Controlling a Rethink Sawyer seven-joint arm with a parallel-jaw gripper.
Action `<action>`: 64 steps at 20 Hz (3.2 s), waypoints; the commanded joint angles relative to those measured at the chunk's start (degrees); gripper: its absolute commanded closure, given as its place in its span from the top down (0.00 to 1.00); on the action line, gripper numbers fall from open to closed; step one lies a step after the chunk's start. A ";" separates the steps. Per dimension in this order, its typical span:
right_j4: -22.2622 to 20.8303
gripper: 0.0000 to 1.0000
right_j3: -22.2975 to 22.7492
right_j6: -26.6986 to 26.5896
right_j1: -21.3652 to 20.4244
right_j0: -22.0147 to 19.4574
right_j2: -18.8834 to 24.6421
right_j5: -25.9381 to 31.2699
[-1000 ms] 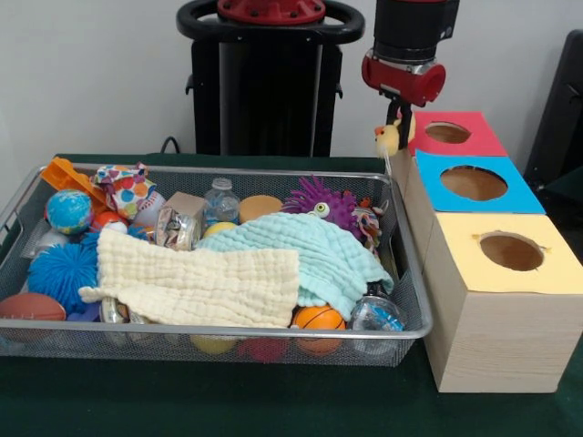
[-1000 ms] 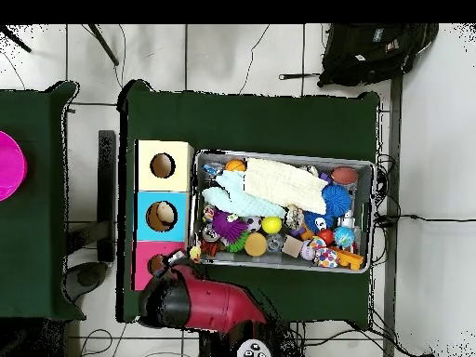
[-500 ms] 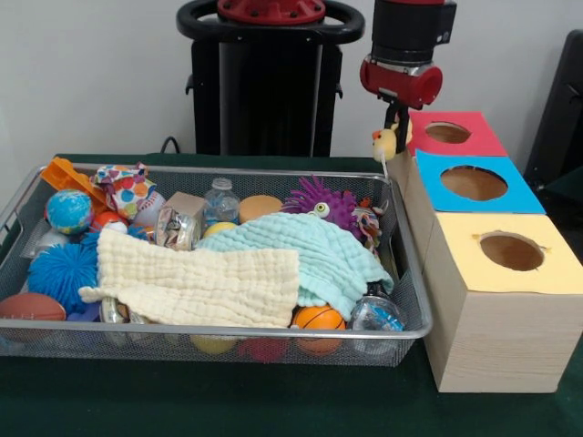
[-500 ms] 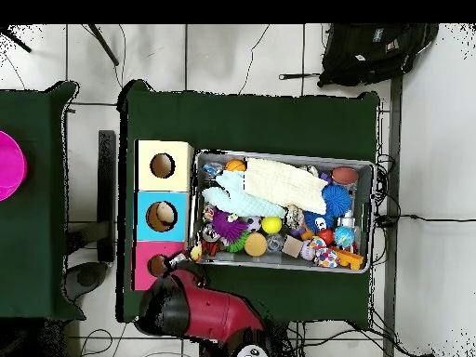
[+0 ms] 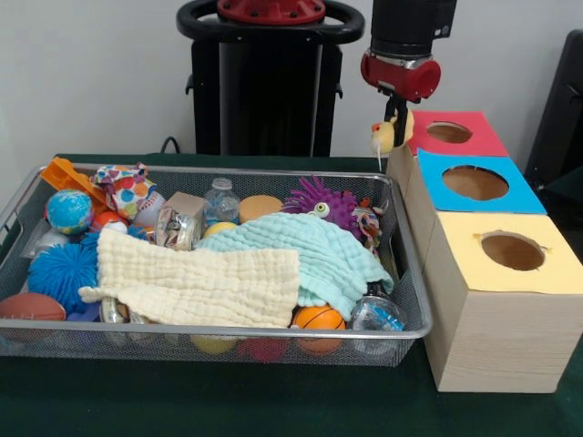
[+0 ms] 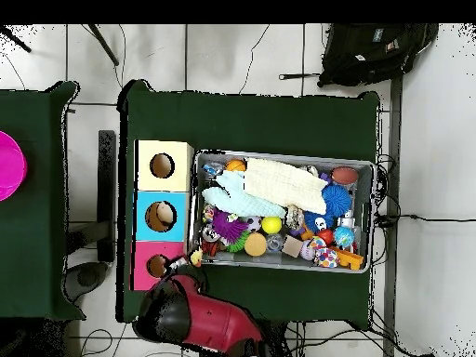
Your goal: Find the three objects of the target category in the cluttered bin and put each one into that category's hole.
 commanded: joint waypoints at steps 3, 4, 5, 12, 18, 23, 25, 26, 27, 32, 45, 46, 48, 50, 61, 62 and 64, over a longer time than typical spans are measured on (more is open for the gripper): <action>0.24 0.00 9.80 12.95 2.28 -3.88 10.26 -1.81; -0.21 0.00 9.99 12.42 2.53 -4.27 9.77 -2.19; -0.55 0.00 10.52 12.47 2.77 -5.03 10.12 -2.92; -4.52 0.00 12.45 12.93 6.47 -9.70 12.70 -10.61; -5.27 0.00 15.17 15.05 5.51 -7.08 13.82 -13.93; -1.72 0.00 14.77 12.95 0.02 -1.85 10.36 -9.86; 0.32 0.00 13.23 10.67 -2.54 1.29 6.96 -7.11; 1.21 0.00 12.18 9.64 -3.36 2.88 5.13 -5.76; 2.11 0.00 11.13 8.61 -4.17 4.47 3.29 -4.40; 2.03 0.00 7.75 6.14 -8.68 6.27 -0.49 4.98; 1.97 0.00 2.12 6.91 -8.56 6.99 -2.94 7.96; 2.24 0.00 1.72 7.22 -8.08 6.94 -2.62 7.72; 3.09 0.00 0.76 8.01 -7.07 7.78 -3.20 6.77; 3.83 0.00 -0.18 8.55 -5.77 8.32 -3.13 5.74; 8.46 0.00 -4.41 10.60 -0.41 11.29 -2.32 2.82; 8.75 0.00 -4.66 10.67 0.15 11.12 -1.86 2.21; 9.18 0.00 -5.22 10.62 1.04 11.01 -1.45 1.57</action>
